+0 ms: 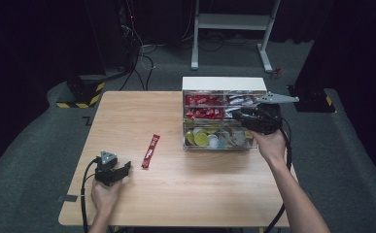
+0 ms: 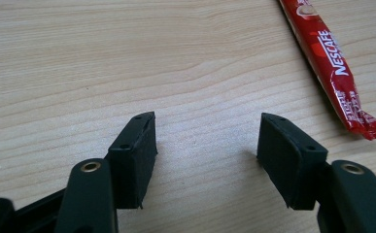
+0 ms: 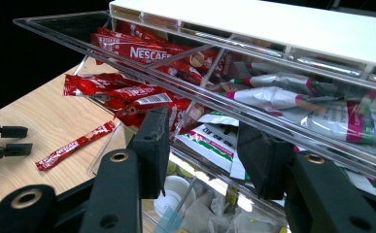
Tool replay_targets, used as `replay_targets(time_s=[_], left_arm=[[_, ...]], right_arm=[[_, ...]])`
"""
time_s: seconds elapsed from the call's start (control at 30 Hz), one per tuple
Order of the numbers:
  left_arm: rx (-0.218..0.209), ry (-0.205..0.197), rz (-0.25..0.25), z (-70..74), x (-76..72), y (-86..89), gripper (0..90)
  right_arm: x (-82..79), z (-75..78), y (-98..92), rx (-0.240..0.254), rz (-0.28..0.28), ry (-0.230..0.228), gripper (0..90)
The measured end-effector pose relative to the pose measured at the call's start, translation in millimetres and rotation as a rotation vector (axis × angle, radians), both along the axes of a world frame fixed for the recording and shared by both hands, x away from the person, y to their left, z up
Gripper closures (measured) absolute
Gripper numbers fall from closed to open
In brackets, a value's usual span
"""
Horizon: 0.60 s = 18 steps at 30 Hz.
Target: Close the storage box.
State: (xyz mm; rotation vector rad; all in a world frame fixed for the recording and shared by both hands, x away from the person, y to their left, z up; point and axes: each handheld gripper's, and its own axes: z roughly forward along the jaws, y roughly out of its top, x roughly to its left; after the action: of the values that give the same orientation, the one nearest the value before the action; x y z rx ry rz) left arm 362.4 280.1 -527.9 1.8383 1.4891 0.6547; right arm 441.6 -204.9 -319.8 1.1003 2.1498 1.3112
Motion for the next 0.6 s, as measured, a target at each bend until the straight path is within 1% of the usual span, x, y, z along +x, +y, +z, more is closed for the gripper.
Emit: replay_targets(time_s=[0.13,0.23,0.27,0.43,0.53,0.57,0.6], left_arm=[[0.008,0.002,-0.004,0.1,0.0,-0.8,39.1],[0.005,0.003,-0.004,0.1,-0.1,-0.6,39.0],[0.003,0.003,-0.003,0.1,-0.1,-0.4,39.0],[-0.003,0.000,-0.001,-0.1,-0.4,0.1,38.8],[-0.003,0.002,0.000,0.0,-0.6,-0.3,38.7],[-0.001,0.002,-0.001,0.0,-0.6,-0.3,38.6],[0.000,0.002,-0.001,0.0,-0.6,-0.4,38.7]], right_arm=[[-1.9,-4.1,-0.3,-0.005,-0.002,0.008,55.1],[-2.9,-8.8,0.2,-0.006,0.000,0.008,54.9],[-3.8,-10.3,1.0,-0.010,-0.003,0.014,54.8],[-6.0,-14.2,2.6,-0.020,0.006,0.008,53.9],[-5.7,-16.9,3.1,-0.026,0.010,0.016,53.7],[-5.7,-17.9,3.1,-0.024,0.009,0.026,53.7],[-5.3,-18.8,2.8,-0.024,0.012,0.025,53.7]])
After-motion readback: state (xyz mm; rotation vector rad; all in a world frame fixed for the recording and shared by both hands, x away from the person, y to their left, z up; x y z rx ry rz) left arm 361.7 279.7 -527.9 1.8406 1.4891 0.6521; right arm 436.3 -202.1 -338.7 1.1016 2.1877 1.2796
